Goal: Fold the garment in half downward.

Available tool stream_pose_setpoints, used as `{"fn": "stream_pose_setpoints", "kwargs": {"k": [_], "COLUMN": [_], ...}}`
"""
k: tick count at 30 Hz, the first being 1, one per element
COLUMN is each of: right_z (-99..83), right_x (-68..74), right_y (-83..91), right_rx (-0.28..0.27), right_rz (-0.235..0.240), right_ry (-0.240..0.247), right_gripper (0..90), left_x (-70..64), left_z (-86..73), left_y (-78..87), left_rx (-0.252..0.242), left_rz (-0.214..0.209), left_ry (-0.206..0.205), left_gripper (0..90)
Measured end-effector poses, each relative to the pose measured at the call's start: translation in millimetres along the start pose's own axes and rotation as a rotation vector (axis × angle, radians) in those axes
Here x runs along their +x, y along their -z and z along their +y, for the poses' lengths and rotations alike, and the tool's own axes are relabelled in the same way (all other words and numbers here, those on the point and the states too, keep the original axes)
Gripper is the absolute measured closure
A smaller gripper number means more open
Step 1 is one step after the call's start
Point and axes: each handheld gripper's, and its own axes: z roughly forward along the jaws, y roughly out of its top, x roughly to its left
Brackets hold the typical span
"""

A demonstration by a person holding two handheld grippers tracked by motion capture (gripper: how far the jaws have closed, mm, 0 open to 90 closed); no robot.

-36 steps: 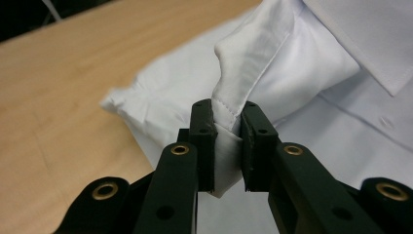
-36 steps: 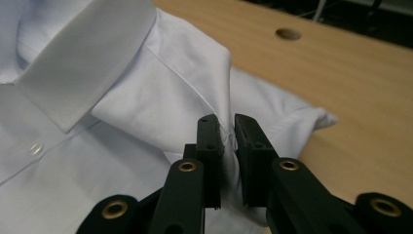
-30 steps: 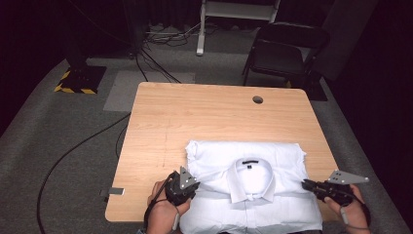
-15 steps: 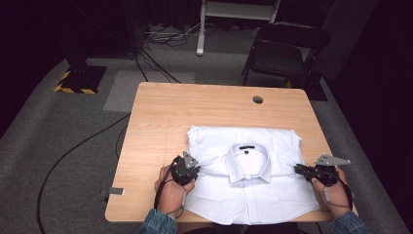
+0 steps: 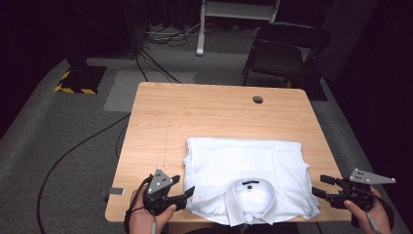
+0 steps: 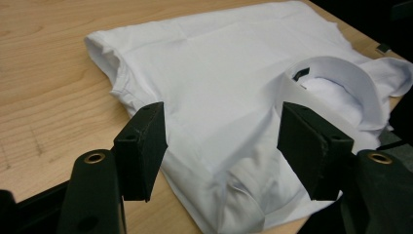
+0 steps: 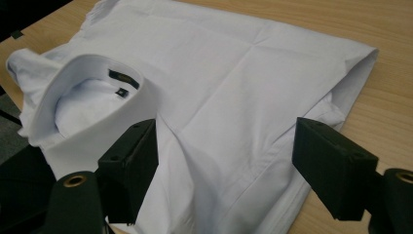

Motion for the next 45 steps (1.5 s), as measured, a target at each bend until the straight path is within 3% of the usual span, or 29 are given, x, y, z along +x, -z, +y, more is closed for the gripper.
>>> {"fn": "stream_pose_setpoints", "kwargs": {"k": [8,14,19,21,24,38,45], "right_z": [-0.1,-5.2,-9.8,-11.2,-11.2,-20.8,-28.7], "right_x": [-7.2,-18.8,-20.7,-20.1,-20.8,-54.6,-65.1], "right_y": [-39.2,-68.6,-88.4,-92.0,-91.9,-62.0,-45.2], "right_rx": [0.017,0.051,0.131,0.137,0.147,0.168,0.171], "right_rz": [-0.029,-0.076,-0.082,-0.091,-0.101,-0.172,-0.214], "right_ry": [0.057,0.106,0.151,0.172,0.194,0.139,0.118], "right_gripper": [24.6,22.9,19.9,19.5,19.7,19.2,19.2], "left_x": [3.7,5.0,10.4,11.5,9.8,-21.9,-33.8], "left_z": [3.6,0.0,-8.4,-10.8,-9.8,-1.0,1.3], "left_y": [-46.3,-79.5,-96.8,-98.9,-99.8,-126.5,-136.3], "left_rx": [0.082,0.153,0.237,0.221,0.234,0.245,0.242], "left_rz": [0.067,0.081,0.112,0.118,0.127,0.060,0.036], "left_ry": [-0.086,-0.129,-0.153,-0.158,-0.179,-0.231,-0.251], "left_gripper": [33.3,31.8,31.1,30.7,30.6,29.4,29.3]}}
